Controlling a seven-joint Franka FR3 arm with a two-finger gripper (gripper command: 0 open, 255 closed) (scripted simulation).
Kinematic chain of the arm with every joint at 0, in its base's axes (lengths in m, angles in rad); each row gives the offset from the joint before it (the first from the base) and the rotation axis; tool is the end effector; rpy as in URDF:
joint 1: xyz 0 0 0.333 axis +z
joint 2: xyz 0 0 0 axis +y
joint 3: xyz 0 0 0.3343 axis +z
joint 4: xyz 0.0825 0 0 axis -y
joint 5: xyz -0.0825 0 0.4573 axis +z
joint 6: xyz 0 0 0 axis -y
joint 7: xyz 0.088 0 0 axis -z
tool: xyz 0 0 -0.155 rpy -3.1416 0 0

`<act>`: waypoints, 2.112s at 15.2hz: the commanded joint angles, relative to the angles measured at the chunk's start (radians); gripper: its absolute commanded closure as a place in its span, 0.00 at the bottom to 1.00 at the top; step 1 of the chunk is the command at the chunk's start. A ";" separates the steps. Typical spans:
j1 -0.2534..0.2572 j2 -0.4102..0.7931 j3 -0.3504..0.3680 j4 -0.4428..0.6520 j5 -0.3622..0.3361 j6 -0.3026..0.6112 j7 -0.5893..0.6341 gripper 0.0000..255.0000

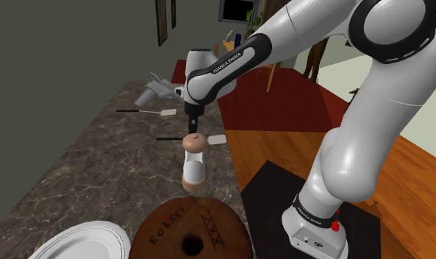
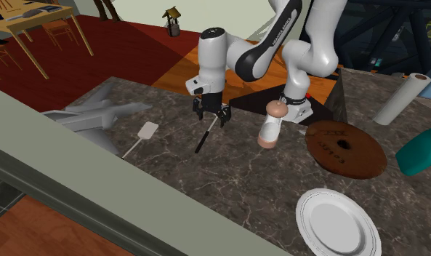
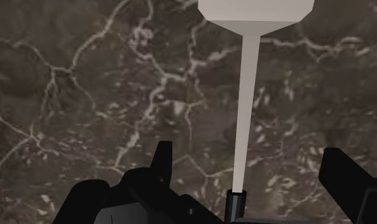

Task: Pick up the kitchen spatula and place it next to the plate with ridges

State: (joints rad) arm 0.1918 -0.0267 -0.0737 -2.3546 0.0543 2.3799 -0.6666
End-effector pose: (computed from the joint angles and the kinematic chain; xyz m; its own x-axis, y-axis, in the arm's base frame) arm 0.5544 0.0683 0.2651 0.7326 0.6775 0.0657 0.6790 -0.7342 -0.0010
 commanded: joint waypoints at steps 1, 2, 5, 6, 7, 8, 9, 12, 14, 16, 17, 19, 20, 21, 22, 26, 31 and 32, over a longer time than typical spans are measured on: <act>0.000 0.012 0.000 -0.005 0.002 0.018 -0.002 0.00; 0.000 0.012 0.000 -0.005 0.002 0.018 -0.002 0.00; 0.000 0.012 0.000 -0.005 0.002 0.018 -0.002 0.00; 0.000 0.012 0.000 -0.005 0.002 0.018 -0.002 0.00; 0.000 0.012 0.000 -0.005 0.002 0.018 -0.002 0.00; 0.000 0.012 0.000 -0.005 0.002 0.018 -0.002 0.00; 0.000 0.012 0.000 -0.005 0.002 0.018 -0.002 1.00; 0.000 0.012 0.000 -0.005 0.002 0.018 -0.002 1.00; 0.000 0.012 0.000 -0.005 0.002 0.018 -0.002 1.00; 0.000 0.012 0.000 -0.005 0.002 0.018 -0.002 1.00; 0.000 0.012 0.000 -0.005 0.002 0.018 -0.002 1.00; 0.000 0.003 0.000 -0.001 0.000 0.004 0.000 1.00; 0.000 -0.006 0.000 0.004 -0.001 -0.010 0.001 1.00; 0.000 -0.015 0.000 0.010 -0.003 -0.023 0.003 1.00; 0.000 -0.023 0.000 0.015 -0.004 -0.037 0.004 1.00; -0.001 -0.054 0.000 0.039 -0.010 -0.092 0.010 1.00; -0.001 -0.088 0.001 0.074 -0.015 -0.161 0.015 1.00; -0.001 -0.094 0.001 0.081 -0.016 -0.174 0.016 1.00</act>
State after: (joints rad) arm 0.1902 -0.1129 -0.0734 -2.2826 0.0394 2.2234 -0.6525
